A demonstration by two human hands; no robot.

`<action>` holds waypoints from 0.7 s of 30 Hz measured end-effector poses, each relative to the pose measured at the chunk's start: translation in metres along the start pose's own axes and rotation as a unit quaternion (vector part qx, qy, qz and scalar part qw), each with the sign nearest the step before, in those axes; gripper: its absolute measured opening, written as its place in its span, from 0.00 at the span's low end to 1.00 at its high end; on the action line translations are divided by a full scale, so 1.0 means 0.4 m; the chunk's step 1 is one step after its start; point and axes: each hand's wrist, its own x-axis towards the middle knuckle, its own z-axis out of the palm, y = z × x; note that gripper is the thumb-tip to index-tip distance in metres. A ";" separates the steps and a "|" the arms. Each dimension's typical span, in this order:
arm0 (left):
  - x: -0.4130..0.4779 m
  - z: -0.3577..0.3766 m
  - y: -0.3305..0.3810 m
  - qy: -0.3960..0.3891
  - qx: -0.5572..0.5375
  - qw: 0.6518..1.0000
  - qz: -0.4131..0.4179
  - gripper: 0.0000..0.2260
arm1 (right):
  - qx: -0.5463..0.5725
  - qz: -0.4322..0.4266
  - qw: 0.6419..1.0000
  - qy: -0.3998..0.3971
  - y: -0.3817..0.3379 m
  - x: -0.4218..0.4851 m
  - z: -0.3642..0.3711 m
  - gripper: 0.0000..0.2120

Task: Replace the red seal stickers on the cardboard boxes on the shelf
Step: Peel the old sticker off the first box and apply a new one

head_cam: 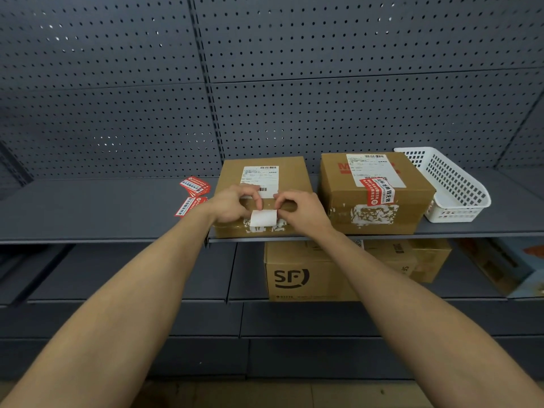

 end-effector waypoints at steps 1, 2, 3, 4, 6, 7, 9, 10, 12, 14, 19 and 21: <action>0.000 -0.001 0.000 0.001 -0.002 1.000 0.000 0.16 | -0.001 -0.002 1.000 -0.002 0.002 -0.001 0.000 0.05; -0.001 -0.001 0.000 0.001 -0.009 1.000 -0.002 0.16 | -0.006 -0.005 1.000 -0.006 0.004 -0.002 0.000 0.05; -0.001 -0.001 0.000 -0.001 -0.018 1.000 -0.006 0.16 | -0.009 -0.008 1.000 -0.011 0.006 -0.003 -0.001 0.05; -0.001 -0.002 0.000 -0.004 -0.029 1.000 -0.008 0.16 | -0.011 -0.012 1.000 -0.015 0.007 -0.004 -0.002 0.05; 0.000 -0.003 -0.003 -0.008 -0.040 0.999 -0.009 0.16 | -0.015 -0.018 1.000 -0.017 0.010 -0.005 -0.005 0.05; 0.001 -0.003 -0.004 -0.008 -0.039 0.999 -0.010 0.16 | -0.017 -0.019 1.000 -0.017 0.010 -0.004 -0.005 0.05; 0.002 -0.001 -0.003 -0.007 -0.033 0.999 -0.014 0.16 | -0.023 -0.017 0.999 -0.023 0.010 -0.005 -0.005 0.05; 0.004 -0.001 -0.003 -0.006 -0.031 0.999 -0.015 0.16 | -0.026 -0.017 0.999 -0.027 0.009 -0.005 -0.005 0.05; 0.004 0.000 -0.004 -0.004 -0.031 0.999 -0.018 0.16 | -0.030 -0.024 0.999 -0.032 0.012 -0.004 -0.005 0.06; 0.004 0.000 -0.005 -0.003 -0.034 0.999 -0.021 0.16 | -0.032 -0.025 0.999 -0.035 0.015 -0.003 -0.004 0.06; 0.003 -0.001 -0.003 -0.003 -0.021 1.000 -0.023 0.16 | -0.039 -0.023 0.998 -0.043 0.019 0.001 -0.003 0.07; 0.000 -0.004 0.001 -0.007 -0.020 1.000 -0.017 0.15 | -0.041 -0.024 0.998 -0.046 0.021 0.002 -0.001 0.07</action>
